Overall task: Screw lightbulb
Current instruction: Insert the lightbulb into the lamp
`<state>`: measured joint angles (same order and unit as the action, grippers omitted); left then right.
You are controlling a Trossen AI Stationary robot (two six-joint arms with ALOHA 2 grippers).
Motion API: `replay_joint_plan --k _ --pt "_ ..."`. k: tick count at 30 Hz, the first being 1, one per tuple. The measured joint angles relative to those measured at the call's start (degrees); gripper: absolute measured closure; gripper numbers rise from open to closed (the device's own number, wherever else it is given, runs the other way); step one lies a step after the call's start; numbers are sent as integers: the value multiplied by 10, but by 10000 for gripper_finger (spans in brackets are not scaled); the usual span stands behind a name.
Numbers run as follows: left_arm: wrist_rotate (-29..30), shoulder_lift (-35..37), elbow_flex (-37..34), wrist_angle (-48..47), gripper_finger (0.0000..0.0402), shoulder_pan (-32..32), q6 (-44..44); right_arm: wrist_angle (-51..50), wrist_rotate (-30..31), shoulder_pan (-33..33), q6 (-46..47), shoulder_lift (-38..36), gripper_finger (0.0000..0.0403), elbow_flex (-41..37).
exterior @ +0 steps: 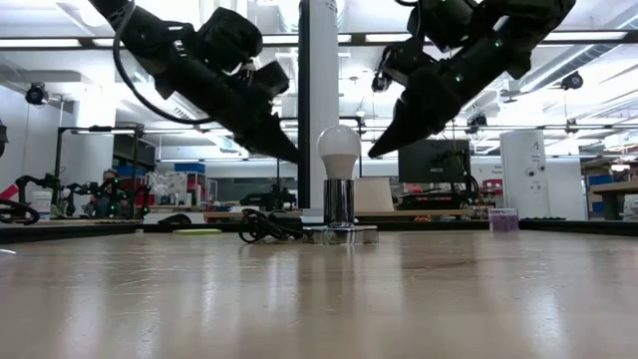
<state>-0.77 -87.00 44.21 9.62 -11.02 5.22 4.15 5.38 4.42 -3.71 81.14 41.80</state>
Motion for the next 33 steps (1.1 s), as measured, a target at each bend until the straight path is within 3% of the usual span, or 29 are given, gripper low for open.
replay_joint_plan --k 5,11,18,26,29,33 --pt "-81 0 0 9 401 1 2 -10 49 4 -6 0 403 0" --pt "-87 0 0 51 401 0 7 22 48 9 -21 0 403 0" --pt "-41 0 0 52 401 0 4 24 -24 7 -25 0 403 0" --pt "12 2 0 -10 401 0 -4 1 3 5 -13 0 403 0" --pt "-43 3 0 -4 401 0 1 -6 47 8 -11 1 403 0" --pt "-78 -5 0 45 401 1 2 23 47 13 -22 3 403 0"
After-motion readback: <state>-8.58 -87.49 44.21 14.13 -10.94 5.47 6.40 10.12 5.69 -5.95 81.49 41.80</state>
